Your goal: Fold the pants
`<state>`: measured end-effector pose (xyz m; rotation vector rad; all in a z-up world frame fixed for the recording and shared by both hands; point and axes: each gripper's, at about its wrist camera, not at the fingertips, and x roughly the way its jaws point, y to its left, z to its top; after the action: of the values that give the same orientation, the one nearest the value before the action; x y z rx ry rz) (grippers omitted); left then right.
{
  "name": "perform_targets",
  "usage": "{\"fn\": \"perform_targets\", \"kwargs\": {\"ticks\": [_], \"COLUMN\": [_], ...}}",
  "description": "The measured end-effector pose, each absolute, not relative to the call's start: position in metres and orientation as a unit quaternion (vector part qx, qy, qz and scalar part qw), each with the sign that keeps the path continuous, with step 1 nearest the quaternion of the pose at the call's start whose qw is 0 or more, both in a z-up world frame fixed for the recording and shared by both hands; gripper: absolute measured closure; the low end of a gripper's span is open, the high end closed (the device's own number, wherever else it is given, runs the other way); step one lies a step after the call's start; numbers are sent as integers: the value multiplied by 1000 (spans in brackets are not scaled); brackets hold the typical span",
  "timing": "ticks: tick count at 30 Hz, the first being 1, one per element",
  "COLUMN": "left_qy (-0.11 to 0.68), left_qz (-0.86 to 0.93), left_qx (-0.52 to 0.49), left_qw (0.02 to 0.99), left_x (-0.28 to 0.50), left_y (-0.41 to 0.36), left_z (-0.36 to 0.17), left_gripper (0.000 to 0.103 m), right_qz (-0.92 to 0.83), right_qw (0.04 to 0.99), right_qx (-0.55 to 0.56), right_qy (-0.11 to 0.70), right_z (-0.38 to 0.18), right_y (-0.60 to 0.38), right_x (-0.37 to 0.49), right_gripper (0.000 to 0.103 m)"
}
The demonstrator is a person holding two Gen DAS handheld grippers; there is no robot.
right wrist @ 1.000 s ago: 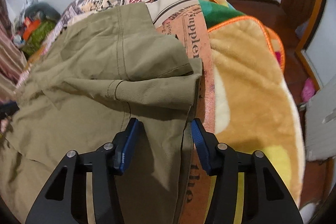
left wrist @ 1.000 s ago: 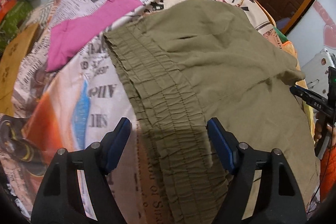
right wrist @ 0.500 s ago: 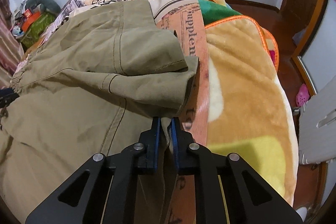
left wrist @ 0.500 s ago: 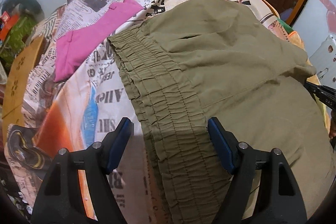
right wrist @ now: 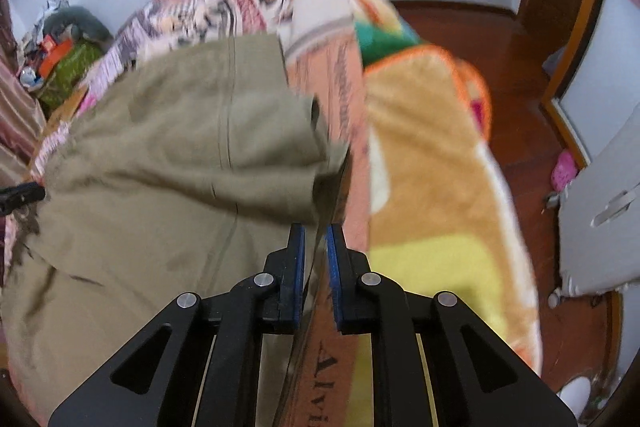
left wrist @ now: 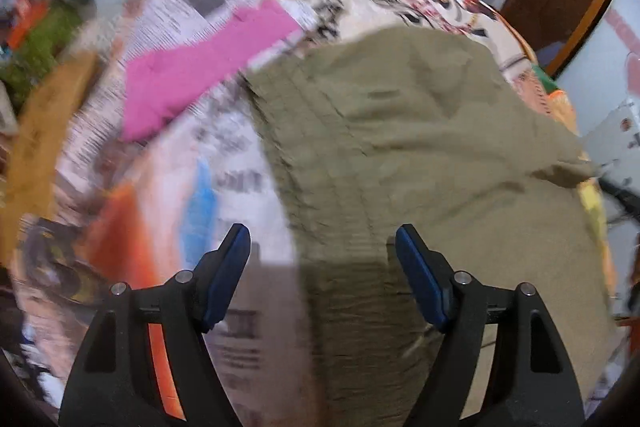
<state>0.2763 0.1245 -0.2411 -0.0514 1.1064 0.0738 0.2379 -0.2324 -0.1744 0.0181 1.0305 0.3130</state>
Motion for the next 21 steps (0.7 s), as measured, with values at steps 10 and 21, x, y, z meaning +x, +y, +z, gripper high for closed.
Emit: {"fn": "perform_targets", "kwargs": {"ticks": [10,21], "left_qy": [524,549], "left_qz": [45,27], "left_qx": [-47,-26], "left_qw": [849,835], "left_x": [304,321], "left_y": [140,117], "left_z": [-234,-268], "left_gripper": [27,26], "right_qz": [146,187], "right_qw": [876,818], "right_qx": [24,30], "right_qy": [459,543], "right_z": [-153,-203], "right_y": [-224,-198], "right_x": [279,296], "right_gripper": [50,50]}}
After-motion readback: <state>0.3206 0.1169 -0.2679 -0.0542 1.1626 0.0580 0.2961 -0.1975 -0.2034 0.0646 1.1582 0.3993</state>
